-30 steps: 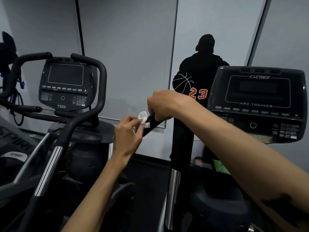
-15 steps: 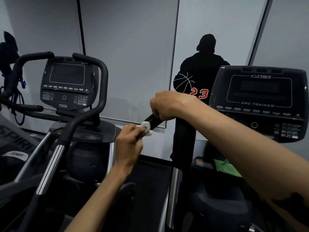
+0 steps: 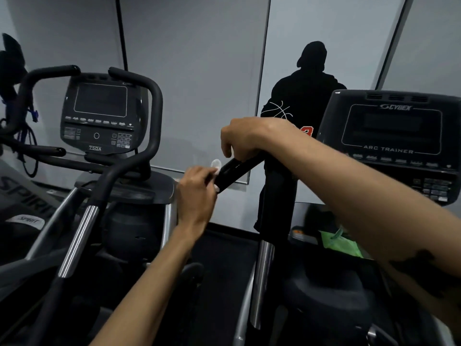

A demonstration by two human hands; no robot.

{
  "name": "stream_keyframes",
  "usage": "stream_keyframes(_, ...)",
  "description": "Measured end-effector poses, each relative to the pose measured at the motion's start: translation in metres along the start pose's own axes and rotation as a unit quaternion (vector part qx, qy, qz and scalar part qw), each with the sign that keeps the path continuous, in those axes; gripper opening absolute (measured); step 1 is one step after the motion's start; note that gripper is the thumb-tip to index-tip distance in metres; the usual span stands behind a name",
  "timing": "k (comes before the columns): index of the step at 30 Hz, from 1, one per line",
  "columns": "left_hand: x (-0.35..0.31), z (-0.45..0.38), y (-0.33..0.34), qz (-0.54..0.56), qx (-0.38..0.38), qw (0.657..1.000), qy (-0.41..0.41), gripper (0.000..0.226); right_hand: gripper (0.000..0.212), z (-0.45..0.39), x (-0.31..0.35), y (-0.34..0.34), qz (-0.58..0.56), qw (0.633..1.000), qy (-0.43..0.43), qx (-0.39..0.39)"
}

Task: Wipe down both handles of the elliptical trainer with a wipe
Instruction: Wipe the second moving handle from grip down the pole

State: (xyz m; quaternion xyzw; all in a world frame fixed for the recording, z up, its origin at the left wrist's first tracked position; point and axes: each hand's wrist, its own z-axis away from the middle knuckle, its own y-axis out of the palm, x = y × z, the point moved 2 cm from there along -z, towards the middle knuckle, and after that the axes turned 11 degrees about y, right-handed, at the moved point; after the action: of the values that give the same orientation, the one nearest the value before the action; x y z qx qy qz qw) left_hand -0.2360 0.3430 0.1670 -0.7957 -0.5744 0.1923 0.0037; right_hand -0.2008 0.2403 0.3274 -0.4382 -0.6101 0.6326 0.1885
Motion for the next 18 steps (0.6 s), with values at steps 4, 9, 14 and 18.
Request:
stream_keyframes(4, 0.003, 0.023, -0.006, -0.003, 0.055, 0.995, 0.088, 0.023, 0.042, -0.011, 0.001, -0.005, 0.020, 0.999, -0.004, 0.027)
stream_keyframes(9, 0.025, -0.007, -0.006, 0.038, 0.040, 0.998, -0.029, 0.011, 0.039, -0.016, -0.006, -0.004, 0.048, 0.997, 0.018, 0.052)
stream_keyframes(14, -0.002, 0.015, -0.003, 0.022, 0.025, 0.997, 0.073, 0.027, 0.039, -0.012, -0.011, -0.003, 0.013, 0.999, 0.012, 0.033)
stream_keyframes(18, 0.012, 0.018, -0.007, 0.008, 0.013, 0.998, 0.058, 0.034, 0.038, -0.005, -0.011, -0.001, 0.017, 1.000, 0.011, 0.005)
